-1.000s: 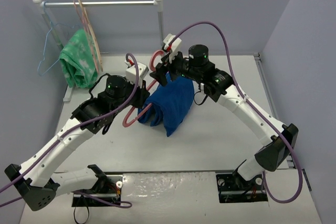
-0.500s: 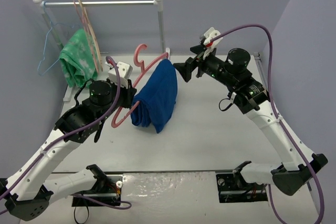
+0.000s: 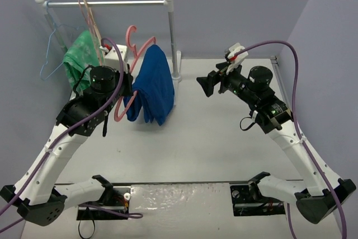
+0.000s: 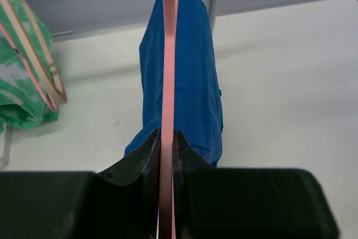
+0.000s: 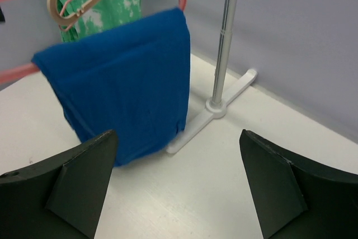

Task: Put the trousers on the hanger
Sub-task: Place the hanger at the clothesline.

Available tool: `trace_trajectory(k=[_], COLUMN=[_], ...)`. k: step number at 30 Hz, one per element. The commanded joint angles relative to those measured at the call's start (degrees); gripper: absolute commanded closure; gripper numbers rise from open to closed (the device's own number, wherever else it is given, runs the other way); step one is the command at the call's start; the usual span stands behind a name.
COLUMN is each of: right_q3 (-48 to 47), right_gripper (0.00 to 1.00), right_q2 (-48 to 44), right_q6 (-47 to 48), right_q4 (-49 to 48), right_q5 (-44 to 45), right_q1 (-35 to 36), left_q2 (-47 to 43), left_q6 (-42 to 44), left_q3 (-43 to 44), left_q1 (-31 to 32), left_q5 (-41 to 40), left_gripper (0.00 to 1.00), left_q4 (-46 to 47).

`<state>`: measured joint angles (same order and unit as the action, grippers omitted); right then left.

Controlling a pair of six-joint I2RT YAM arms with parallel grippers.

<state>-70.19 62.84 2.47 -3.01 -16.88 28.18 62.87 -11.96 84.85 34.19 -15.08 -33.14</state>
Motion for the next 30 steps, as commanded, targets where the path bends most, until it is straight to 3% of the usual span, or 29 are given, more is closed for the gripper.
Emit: trace_trajectory(k=[1, 3, 9, 22, 30], right_q3=[3.06, 4.89, 10.68, 19.08, 19.86], right_gripper=[0.11, 0.0, 0.0, 0.0, 0.0], right_q2=[-3.51, -4.81, -10.14, -21.01, -22.41], right_q6=[-2.34, -4.31, -6.29, -7.79, -7.68], right_q4=[-4.52, -4.22, -2.02, 5.12, 6.02], right_q5=[2.92, 5.23, 11.23, 14.66, 14.19], right_q1=[-0.15, -0.23, -0.23, -0.15, -0.15], left_q2=[1.37, 4.82, 12.03, 27.57, 32.65], left_q6=[-0.78, -1.81, -1.57, -1.0, -1.46], left_q3=[9.09, 12.41, 19.06, 39.32, 42.18], left_q1=[-6.91, -11.78, -17.08, -20.94, -21.6], left_q5=[3.86, 7.37, 13.96, 16.86, 18.1], left_gripper=[1.0, 1.0, 1.0, 1.0, 1.0], left_q4=[14.75, 14.47, 16.31, 14.66, 13.09])
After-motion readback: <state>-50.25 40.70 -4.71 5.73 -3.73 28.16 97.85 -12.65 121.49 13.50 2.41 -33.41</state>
